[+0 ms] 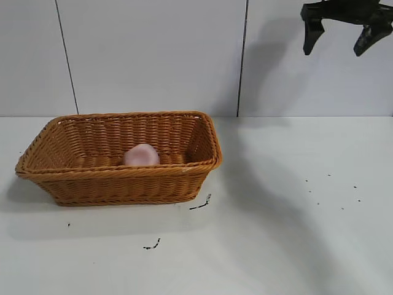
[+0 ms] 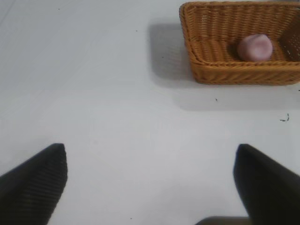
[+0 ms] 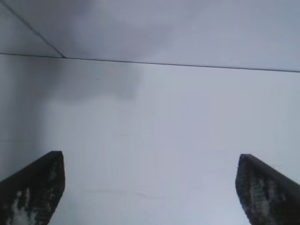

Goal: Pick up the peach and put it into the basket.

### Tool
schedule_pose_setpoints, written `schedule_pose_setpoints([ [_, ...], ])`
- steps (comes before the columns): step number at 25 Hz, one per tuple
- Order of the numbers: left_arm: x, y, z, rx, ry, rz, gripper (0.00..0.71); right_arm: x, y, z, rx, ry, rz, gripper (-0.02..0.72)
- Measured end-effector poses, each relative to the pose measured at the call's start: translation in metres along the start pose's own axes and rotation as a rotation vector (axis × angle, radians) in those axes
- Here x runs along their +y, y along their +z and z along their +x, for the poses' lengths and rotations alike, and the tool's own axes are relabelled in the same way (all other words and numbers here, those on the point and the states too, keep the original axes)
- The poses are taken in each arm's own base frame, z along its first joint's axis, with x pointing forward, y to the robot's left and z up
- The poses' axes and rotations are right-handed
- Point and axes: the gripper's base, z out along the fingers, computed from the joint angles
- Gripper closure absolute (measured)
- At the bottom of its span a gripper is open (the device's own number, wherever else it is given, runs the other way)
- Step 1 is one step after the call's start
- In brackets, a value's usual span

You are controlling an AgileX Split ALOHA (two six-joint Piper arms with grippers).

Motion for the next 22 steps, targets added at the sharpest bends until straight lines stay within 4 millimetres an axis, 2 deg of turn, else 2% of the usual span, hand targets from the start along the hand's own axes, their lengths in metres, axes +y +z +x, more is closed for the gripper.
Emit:
schedule_pose_setpoints([
  [5, 0.000, 0.000, 0.000, 0.000, 0.000, 0.000, 0.017, 0.006, -0.018, 0.006, 0.011, -0.004, -0.017, 0.015],
  [9, 0.000, 0.000, 0.000, 0.000, 0.000, 0.000, 0.017, 0.013, -0.055, 0.014, -0.001, -0.004, -0.028, 0.012],
  [12, 0.000, 0.000, 0.000, 0.000, 0.000, 0.000, 0.017, 0.014, -0.090, 0.029, 0.001, 0.005, -0.030, 0.008],
  [15, 0.000, 0.000, 0.000, 0.000, 0.000, 0.000, 0.017, 0.014, -0.134, 0.058, -0.002, 0.007, -0.030, 0.008],
  [16, 0.000, 0.000, 0.000, 0.000, 0.000, 0.000, 0.017, 0.014, -0.144, 0.071, 0.011, 0.007, -0.030, 0.008],
  [19, 0.000, 0.000, 0.000, 0.000, 0.000, 0.000, 0.017, 0.015, -0.184, 0.116, 0.013, 0.007, -0.031, 0.008],
  [22, 0.000, 0.000, 0.000, 0.000, 0.000, 0.000, 0.017, 0.016, -0.224, 0.172, -0.011, 0.007, -0.030, 0.008],
])
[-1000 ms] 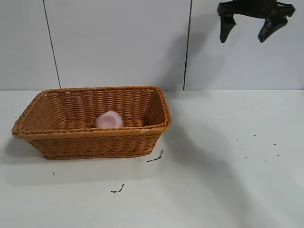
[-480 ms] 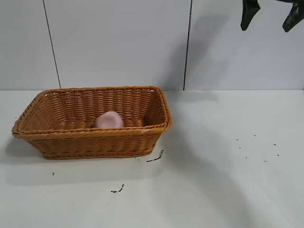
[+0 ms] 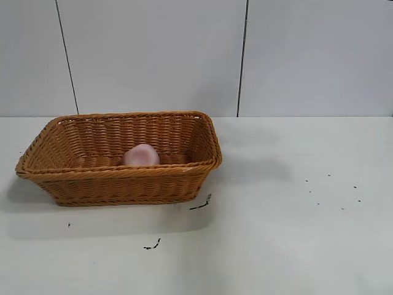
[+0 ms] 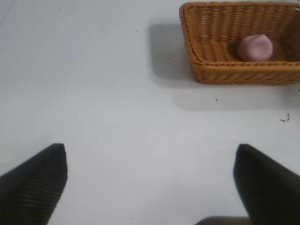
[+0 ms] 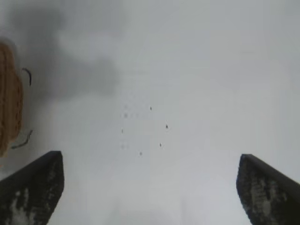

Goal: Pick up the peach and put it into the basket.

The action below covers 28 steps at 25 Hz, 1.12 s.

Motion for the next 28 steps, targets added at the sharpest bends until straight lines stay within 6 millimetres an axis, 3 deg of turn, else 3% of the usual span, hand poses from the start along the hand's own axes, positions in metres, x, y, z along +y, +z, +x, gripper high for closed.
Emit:
schedule_pose_setpoints([
  [7, 0.000, 0.000, 0.000, 0.000, 0.000, 0.000, 0.017, 0.004, -0.029, 0.138, -0.042, 0.000, 0.001, 0.008],
  [10, 0.000, 0.000, 0.000, 0.000, 0.000, 0.000, 0.017, 0.004, -0.028, 0.186, -0.153, -0.001, 0.005, 0.008],
  [14, 0.000, 0.000, 0.000, 0.000, 0.000, 0.000, 0.017, 0.005, -0.016, 0.235, -0.300, -0.003, 0.008, 0.008],
  [20, 0.000, 0.000, 0.000, 0.000, 0.000, 0.000, 0.017, 0.006, -0.024, 0.265, -0.498, -0.005, 0.012, 0.008],
  [28, 0.000, 0.000, 0.000, 0.000, 0.000, 0.000, 0.017, 0.006, -0.032, 0.276, -0.594, -0.003, 0.013, 0.008],
])
